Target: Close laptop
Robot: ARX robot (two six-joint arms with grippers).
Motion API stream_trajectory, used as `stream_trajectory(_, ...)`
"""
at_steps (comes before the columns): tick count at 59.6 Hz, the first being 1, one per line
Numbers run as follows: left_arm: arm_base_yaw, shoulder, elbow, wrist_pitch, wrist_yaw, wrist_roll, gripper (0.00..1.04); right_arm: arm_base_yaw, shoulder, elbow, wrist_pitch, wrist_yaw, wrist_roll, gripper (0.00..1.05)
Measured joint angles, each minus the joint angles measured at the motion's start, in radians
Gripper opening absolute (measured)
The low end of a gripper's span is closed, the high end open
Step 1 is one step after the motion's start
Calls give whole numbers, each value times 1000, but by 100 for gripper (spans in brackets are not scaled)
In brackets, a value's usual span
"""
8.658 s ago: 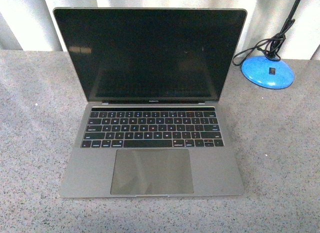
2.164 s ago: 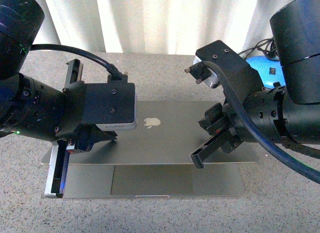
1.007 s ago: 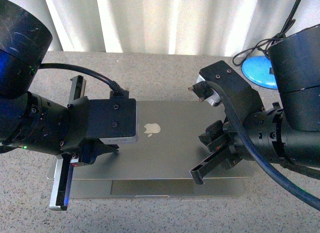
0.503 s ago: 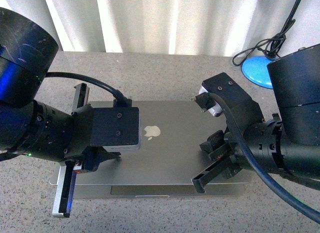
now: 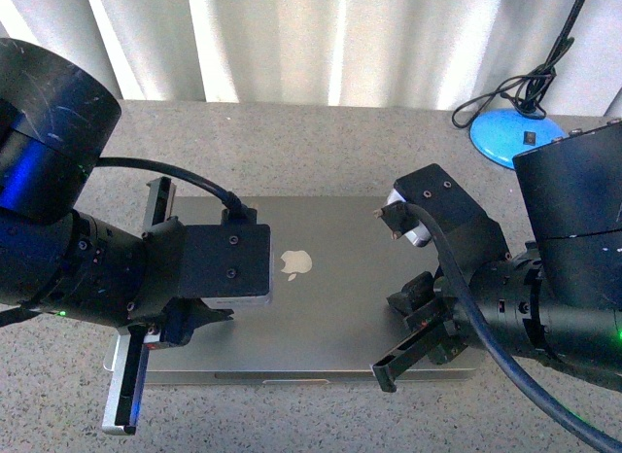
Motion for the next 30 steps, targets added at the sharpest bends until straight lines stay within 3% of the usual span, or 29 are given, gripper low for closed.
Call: stream_trajectory(30,-18,53,-11,54,6,-25,4,-7,7,-2,2,-5,0,1)
